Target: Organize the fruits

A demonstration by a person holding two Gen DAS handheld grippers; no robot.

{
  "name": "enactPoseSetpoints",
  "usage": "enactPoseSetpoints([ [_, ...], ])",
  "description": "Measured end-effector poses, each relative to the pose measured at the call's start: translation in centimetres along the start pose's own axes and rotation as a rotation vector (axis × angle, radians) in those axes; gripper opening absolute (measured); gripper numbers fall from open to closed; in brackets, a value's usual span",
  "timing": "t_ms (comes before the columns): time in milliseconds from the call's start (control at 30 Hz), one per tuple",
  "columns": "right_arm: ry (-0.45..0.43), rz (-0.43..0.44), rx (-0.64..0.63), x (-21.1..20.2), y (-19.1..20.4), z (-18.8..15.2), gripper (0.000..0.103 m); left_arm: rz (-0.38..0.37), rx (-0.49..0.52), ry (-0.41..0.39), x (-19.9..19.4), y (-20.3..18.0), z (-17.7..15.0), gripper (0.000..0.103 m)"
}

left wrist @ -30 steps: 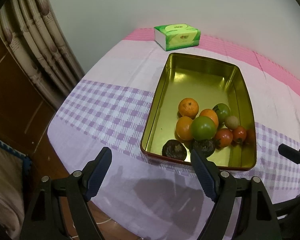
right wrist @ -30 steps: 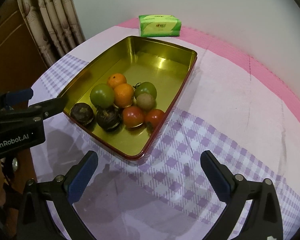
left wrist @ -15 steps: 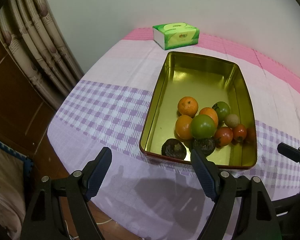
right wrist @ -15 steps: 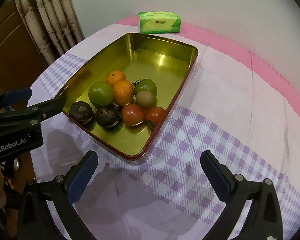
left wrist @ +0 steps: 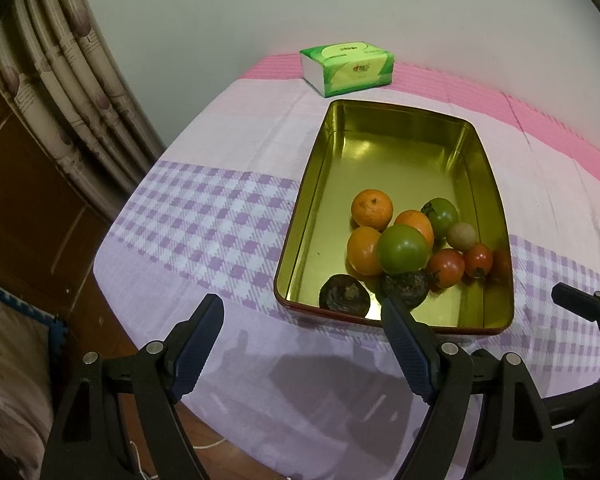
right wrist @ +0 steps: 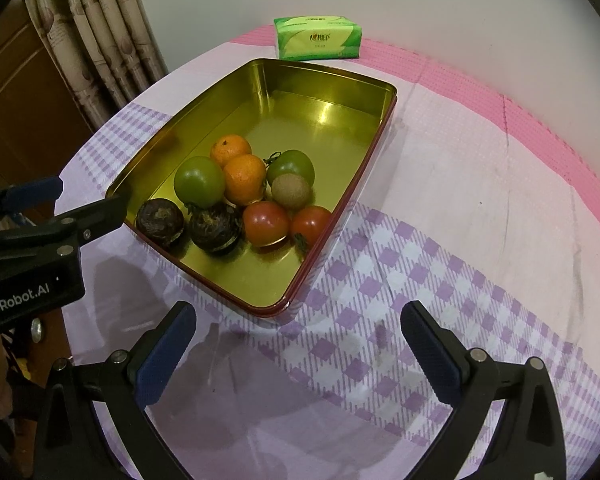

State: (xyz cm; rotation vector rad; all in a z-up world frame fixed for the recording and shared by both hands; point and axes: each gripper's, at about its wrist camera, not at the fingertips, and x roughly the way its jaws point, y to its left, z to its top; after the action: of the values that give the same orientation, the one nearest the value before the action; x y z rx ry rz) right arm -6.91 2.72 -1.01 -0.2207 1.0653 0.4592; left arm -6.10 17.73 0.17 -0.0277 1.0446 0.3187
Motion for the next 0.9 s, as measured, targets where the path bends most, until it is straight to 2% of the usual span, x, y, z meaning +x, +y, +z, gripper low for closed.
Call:
enactPoseSetpoints([
  [900,0.021,0.005,-0.012,0.8,0.36,-0.16,0.102,-0.005,0.013,0.007,0.12,-0.24,0.01,0.081],
])
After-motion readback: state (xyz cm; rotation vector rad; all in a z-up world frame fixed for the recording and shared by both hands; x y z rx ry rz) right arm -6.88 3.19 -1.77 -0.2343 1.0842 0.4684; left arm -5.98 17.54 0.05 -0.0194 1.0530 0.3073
